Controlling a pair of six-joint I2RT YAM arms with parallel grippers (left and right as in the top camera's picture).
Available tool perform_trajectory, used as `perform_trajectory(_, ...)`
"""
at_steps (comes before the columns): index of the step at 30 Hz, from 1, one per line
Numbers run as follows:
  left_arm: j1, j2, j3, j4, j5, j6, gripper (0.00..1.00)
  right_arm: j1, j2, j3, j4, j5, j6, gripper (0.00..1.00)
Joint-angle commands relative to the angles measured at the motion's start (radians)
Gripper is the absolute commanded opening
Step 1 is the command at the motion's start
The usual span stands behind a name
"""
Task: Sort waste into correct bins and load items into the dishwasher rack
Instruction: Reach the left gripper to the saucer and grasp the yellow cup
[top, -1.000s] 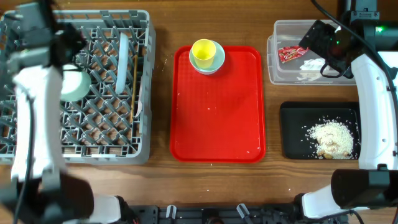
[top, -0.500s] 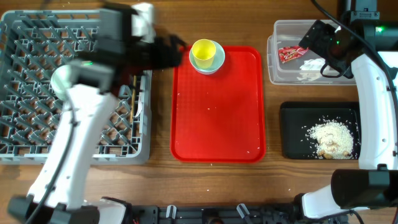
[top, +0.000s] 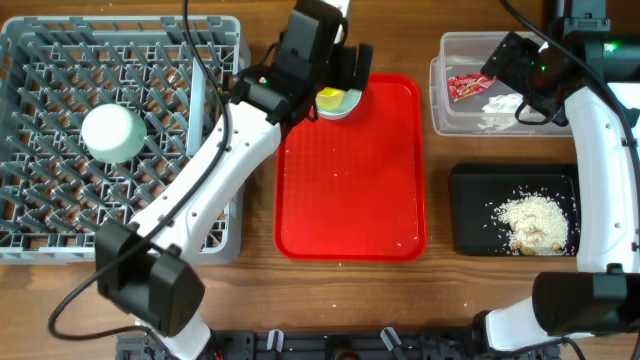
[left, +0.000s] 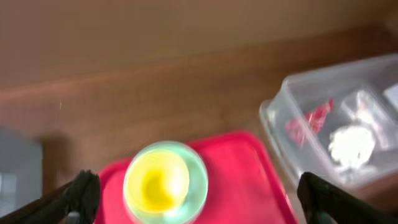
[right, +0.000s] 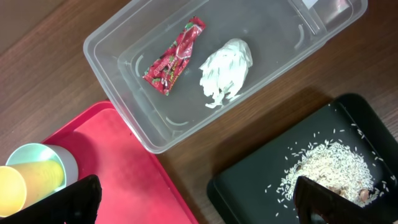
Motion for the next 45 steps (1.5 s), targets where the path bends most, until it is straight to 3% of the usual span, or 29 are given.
perform_trajectory(1,-0.005,0.127,0.013,0.051,0.01,0.051,1.0,0.002,-0.006,0.012,0.002,0.014,-0.018,1.0)
perform_trajectory(5,-0.005,0.224,0.013,0.054,0.039,0.163,0.92,0.002,-0.006,0.012,0.002,0.014,-0.018,1.0)
perform_trajectory(13,-0.005,0.278,0.013,0.031,0.099,0.225,0.76,0.002,-0.006,0.012,0.002,0.014,-0.018,1.0)
perform_trajectory(18,-0.002,0.323,0.013,0.001,0.088,0.245,0.77,0.002,-0.006,0.012,0.002,0.014,-0.018,1.0)
perform_trajectory(21,-0.003,0.325,0.013,0.003,0.087,0.26,0.69,0.002,-0.006,0.012,0.002,0.014,-0.018,1.0)
perform_trajectory(24,-0.002,0.33,0.011,-0.002,0.087,0.28,0.53,0.002,-0.006,0.012,0.002,0.014,-0.017,1.0)
perform_trajectory(39,0.034,0.375,0.011,0.01,0.036,0.278,0.52,0.002,-0.006,0.012,0.002,0.014,-0.018,1.0)
perform_trajectory(43,0.034,0.375,0.011,0.01,0.035,0.278,0.31,0.002,-0.006,0.012,0.002,0.014,-0.018,1.0)
perform_trajectory(45,0.034,0.375,0.011,0.008,0.035,0.276,0.14,0.002,-0.006,0.012,0.002,0.014,-0.018,1.0)
